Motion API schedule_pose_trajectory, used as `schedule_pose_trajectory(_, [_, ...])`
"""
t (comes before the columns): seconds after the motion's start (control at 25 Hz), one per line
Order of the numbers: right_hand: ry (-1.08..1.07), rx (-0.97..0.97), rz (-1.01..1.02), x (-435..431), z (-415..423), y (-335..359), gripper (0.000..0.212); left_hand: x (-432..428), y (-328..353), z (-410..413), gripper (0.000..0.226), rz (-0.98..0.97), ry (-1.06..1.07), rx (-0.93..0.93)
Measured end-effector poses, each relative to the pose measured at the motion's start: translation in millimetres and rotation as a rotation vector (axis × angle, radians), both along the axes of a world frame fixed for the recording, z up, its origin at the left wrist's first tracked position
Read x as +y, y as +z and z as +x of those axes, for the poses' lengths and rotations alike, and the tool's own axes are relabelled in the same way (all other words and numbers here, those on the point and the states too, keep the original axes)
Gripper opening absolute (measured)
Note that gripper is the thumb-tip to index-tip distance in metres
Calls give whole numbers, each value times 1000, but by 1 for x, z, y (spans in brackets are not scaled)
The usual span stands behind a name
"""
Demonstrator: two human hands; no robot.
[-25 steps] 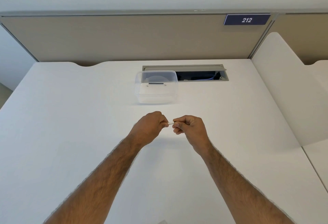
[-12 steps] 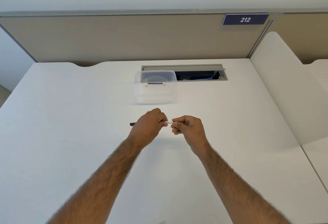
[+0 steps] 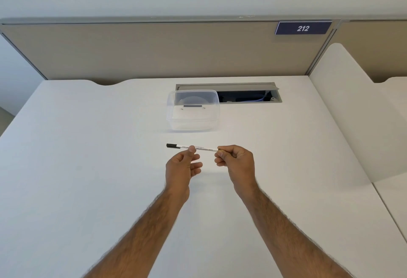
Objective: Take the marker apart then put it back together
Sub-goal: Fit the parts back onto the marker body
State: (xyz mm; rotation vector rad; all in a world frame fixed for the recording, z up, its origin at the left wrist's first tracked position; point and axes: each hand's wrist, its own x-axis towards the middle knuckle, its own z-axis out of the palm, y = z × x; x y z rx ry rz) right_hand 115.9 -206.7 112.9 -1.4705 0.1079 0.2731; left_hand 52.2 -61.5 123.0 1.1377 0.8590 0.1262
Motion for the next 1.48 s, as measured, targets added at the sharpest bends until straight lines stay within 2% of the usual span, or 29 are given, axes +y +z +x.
schedule_pose_trajectory(0.12, [21,15,-5,4,-7,-4,14,3,1,3,27,-138,118,-94])
schedule_pose_trajectory(0.4, [33,46,-15,12,-22,-9,11,4,2,11,17,-136,141,-133])
schedule_pose_trajectory(0.68, [10,97,27,10,-25,-8,10,6,0,15,19,-74,72,-159])
schedule_pose_trajectory(0.84, [83,137,-31,3,-34,-15,17,16,-3,17,20,-44,-86,-82])
schedule_pose_trajectory(0.92, [57,112,-104,-1,-34,-17,20,19,-7,19,23,-3,-192,-3])
schedule_pose_trajectory(1.04, [31,103,-165,-3,-17,-17,14,17,-16,23,25,110,-310,94])
schedule_pose_trajectory(1.24, [134,161,-256,17,7,-18,14,6,-37,31,35,311,-478,131])
schedule_pose_trajectory(1.4, [135,219,-297,30,9,-31,15,0,-44,33,12,553,-430,142])
schedule_pose_trajectory(1.48, [130,215,-326,32,11,-34,16,0,-46,32,10,577,-388,147])
